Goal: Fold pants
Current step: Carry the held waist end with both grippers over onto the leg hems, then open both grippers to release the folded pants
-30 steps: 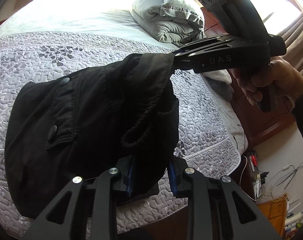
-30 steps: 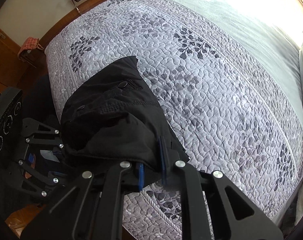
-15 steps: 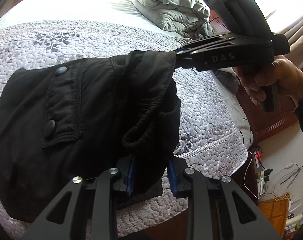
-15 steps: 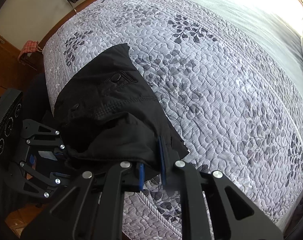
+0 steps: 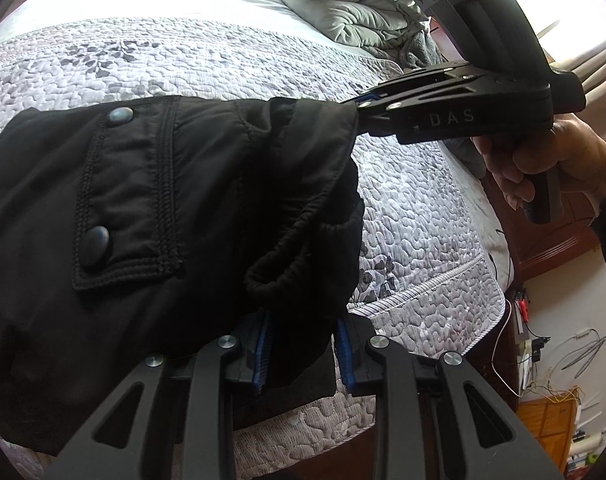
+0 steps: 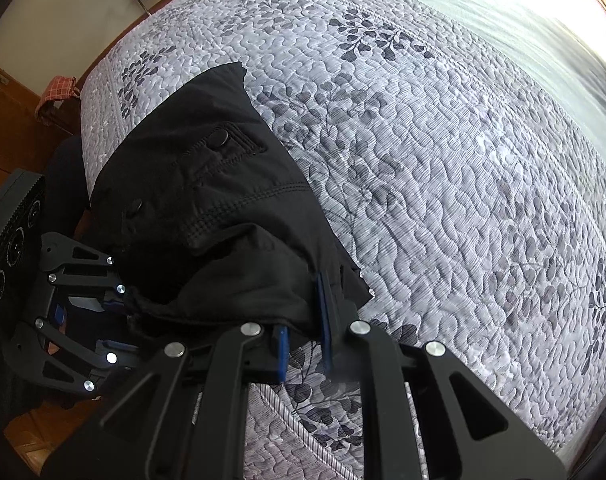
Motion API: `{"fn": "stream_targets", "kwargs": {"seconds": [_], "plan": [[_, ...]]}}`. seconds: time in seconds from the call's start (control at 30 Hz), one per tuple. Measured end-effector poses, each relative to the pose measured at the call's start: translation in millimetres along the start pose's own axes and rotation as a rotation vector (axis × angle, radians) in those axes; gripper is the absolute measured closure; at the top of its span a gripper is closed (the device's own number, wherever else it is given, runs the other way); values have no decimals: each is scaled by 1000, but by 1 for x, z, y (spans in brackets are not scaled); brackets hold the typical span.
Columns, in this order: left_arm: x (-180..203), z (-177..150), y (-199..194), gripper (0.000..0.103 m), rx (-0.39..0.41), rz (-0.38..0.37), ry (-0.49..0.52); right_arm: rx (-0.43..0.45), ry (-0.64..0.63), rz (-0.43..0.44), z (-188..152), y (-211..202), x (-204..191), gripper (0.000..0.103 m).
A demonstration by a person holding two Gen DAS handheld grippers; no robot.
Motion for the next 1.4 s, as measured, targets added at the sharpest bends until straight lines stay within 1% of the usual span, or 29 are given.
{"fn": "stream_targets", "kwargs": {"seconds": [0.53,0.77,1.0,1.3,1.33,1.4], "plan": [[-3,-1,21,76,-40,30,4,13,21,35,-8,20,15,92],[-2,-1,21,76,-43,46,9,15,26,25,-8,21,14,92],[2,-4,25,75,-43,77,23,-1,30,-6,-8,26,12,92],[8,-9,25,74,-39,110,58,-6,22,-85,-10,22,0,91],[8,-10,25,73,-38,113,60,-9,21,-96,-10,22,-2,90],[9,-12,25,66,-42,111,70,-14,19,-114,-10,21,-5,89]]}}
Point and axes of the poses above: each gripper's, at about its wrist camera, not at the fingertips, and y roughly the way its jaws point, x to its right, z to its top, the point moved 3 cm from there along y, roughly the way its jaws point, and after that the axes turned 2 degrees about z, right-handed, at the moved point
